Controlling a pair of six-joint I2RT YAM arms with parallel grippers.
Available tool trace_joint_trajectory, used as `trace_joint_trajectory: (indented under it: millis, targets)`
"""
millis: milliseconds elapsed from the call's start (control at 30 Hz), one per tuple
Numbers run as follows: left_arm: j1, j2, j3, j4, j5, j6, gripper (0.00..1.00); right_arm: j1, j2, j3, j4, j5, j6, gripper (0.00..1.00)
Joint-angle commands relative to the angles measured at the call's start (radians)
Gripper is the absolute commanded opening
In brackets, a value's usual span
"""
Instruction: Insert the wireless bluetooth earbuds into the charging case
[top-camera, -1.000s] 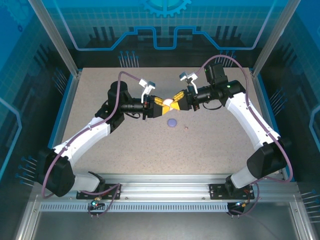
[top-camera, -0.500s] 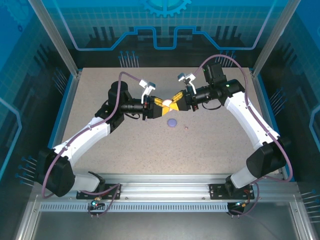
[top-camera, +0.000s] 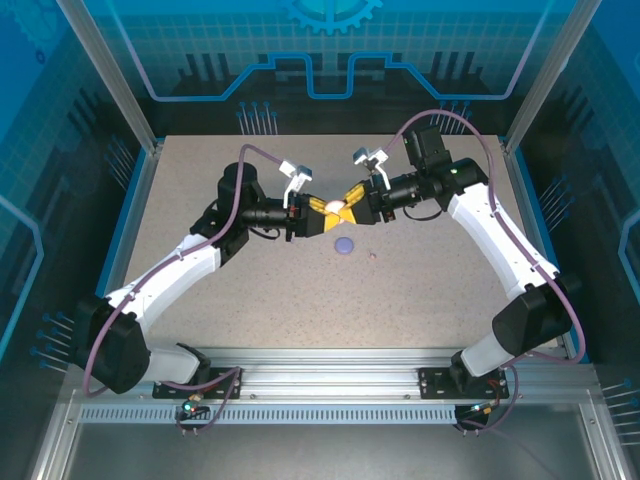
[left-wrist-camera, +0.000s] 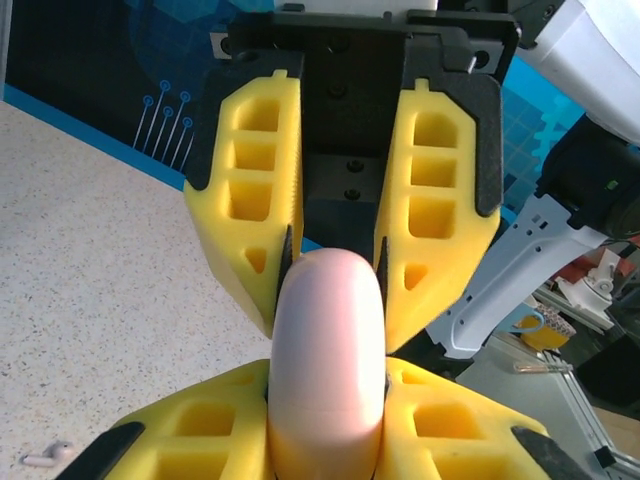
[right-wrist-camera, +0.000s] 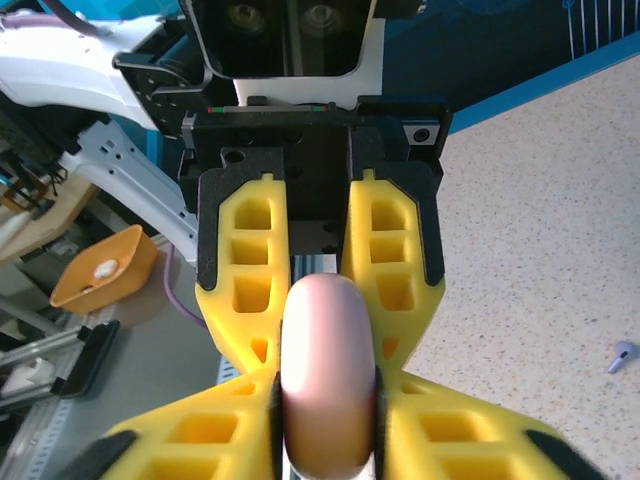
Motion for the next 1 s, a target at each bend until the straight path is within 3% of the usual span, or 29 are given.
trace_joint_trajectory:
  millis: [0, 133, 333, 667, 967]
  targets:
    - [-0.008, 0.013, 0.002, 0.005, -0.071, 0.088, 0.11, 0.029, -0.055, 0.008, 0.008, 0.019, 0.008, 0.39]
    - [-0.034, -0.014, -0.07, 0.047, -0.082, 0.295, 0.05, 0.028, -0.088, 0.006, -0.008, 0.102, -0.002, 0.45]
    - [-0.034, 0.05, 0.007, -0.013, 0.007, 0.315, 0.02, 0.037, -0.102, 0.026, -0.063, 0.169, -0.043, 0.5]
    - [-0.034, 0.048, -0.032, 0.115, 0.019, 0.284, 0.02, 0.063, -0.08, 0.055, -0.141, 0.245, -0.103, 0.51]
    - [-0.034, 0.019, -0.053, 0.129, 0.028, 0.281, 0.02, 0.067, -0.044, 0.074, -0.151, 0.268, -0.104, 0.51]
